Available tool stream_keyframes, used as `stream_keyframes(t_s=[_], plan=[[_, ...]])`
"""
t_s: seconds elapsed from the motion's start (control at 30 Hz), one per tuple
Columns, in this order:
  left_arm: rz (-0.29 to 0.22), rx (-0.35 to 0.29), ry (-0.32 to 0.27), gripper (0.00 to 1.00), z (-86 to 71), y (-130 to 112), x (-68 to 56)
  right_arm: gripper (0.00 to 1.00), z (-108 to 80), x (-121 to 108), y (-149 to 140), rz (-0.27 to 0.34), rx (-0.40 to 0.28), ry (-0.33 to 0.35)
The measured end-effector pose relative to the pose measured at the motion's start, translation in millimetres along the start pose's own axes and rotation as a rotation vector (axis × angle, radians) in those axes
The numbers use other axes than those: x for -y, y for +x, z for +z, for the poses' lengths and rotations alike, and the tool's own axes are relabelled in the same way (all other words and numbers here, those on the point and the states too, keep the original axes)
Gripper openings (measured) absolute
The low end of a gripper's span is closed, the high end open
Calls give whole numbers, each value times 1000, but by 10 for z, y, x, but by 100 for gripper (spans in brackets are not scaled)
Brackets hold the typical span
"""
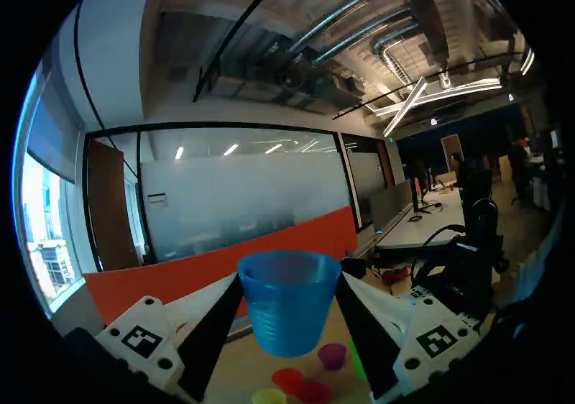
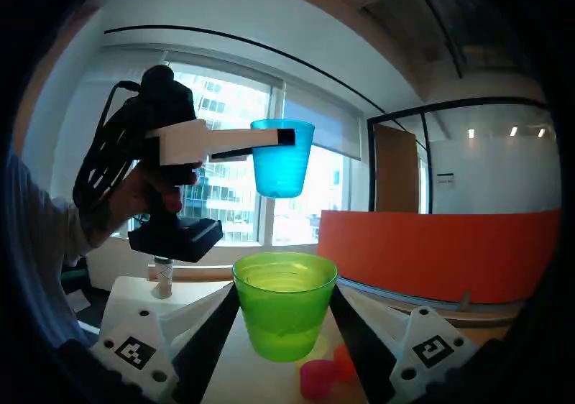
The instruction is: Pour water
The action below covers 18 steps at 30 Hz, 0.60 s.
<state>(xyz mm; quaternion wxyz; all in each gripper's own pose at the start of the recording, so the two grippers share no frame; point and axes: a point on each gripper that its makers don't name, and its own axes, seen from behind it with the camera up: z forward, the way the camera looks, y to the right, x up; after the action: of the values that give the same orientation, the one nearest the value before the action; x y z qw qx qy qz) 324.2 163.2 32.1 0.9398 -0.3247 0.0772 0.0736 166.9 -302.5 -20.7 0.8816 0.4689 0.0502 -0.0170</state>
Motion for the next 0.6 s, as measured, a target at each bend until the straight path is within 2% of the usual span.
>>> stream_keyframes(t_s=[0.37, 0.6], plan=[[-122, 81, -37, 87, 9, -174, -15, 87, 2, 17, -13, 8, 6, 4], [-167, 114, -49, 88, -9, -312, -13, 87, 0, 10, -17, 18, 14, 2]])
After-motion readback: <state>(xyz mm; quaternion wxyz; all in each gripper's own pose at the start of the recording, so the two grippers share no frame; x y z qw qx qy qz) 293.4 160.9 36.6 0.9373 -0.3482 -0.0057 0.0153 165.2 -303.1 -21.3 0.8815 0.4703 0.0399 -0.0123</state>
